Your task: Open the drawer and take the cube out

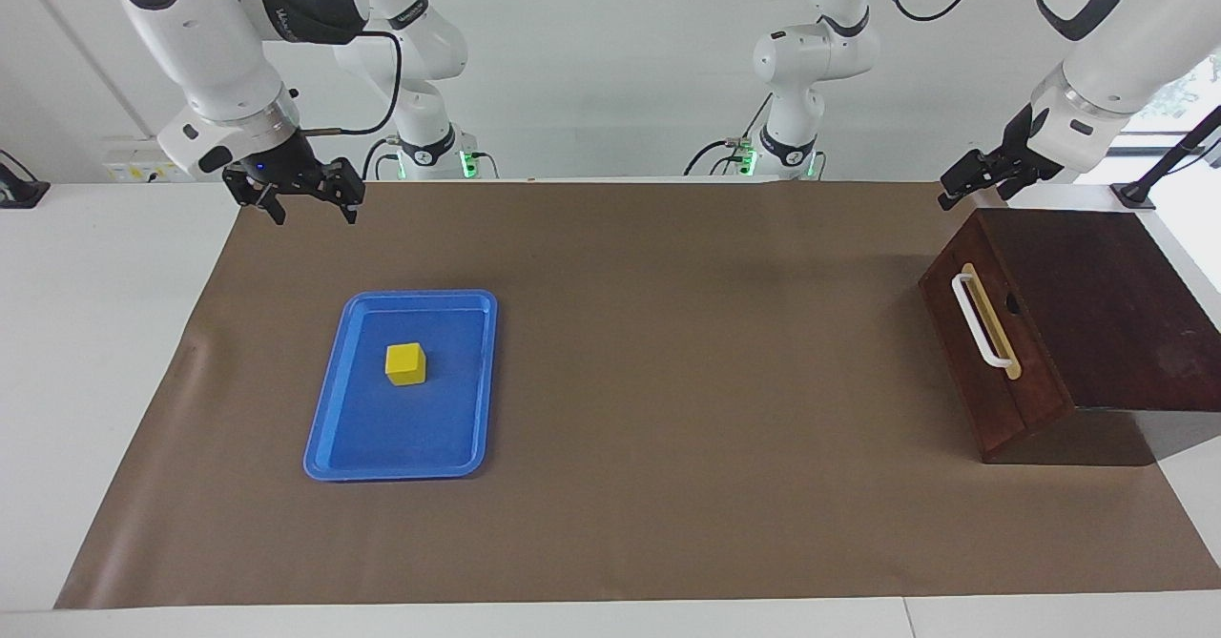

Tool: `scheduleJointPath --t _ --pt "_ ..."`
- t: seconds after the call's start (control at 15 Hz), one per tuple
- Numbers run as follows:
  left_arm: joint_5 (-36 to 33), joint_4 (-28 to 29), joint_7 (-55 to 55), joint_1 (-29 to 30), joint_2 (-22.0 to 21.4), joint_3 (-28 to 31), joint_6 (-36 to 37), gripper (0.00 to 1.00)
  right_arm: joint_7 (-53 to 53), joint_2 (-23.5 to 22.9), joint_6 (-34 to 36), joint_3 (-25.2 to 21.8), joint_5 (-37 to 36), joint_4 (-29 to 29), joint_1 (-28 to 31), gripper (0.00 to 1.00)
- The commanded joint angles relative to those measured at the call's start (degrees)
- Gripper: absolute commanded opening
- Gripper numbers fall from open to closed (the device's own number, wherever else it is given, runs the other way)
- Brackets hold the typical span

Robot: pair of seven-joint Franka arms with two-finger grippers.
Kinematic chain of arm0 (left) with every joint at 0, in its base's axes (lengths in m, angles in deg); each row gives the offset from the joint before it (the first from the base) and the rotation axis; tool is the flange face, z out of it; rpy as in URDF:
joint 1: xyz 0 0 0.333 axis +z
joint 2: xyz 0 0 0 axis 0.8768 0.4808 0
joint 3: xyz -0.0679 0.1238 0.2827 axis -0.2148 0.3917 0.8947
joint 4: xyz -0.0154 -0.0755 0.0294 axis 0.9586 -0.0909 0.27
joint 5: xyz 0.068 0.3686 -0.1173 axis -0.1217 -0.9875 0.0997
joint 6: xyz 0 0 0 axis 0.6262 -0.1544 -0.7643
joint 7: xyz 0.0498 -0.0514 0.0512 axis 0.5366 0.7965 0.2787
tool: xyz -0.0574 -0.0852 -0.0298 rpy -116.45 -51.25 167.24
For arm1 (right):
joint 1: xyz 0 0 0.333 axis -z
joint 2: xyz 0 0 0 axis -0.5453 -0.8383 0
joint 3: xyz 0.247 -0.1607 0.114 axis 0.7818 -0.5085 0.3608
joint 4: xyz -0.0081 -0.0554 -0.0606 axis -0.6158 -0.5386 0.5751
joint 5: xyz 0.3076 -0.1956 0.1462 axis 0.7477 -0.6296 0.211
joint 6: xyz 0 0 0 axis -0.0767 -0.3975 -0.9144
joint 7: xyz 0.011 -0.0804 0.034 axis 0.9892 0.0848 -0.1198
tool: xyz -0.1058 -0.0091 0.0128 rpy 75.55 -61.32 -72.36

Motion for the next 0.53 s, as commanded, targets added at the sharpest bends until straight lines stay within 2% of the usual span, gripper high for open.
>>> scheduleJointPath --t 0.0,0.47 --pt "0.8 0.1 -1.5 -0.8 -0.6 0.3 0.8 1.00 2.6 -0.5 1.1 0.4 -0.8 1.1 0.8 1.00" --pt "0.3 -0.1 -4.6 -0.7 -0.8 0.3 0.4 1.00 2.5 -0.4 1.1 0.0 -0.3 1.0 0.9 1.00"
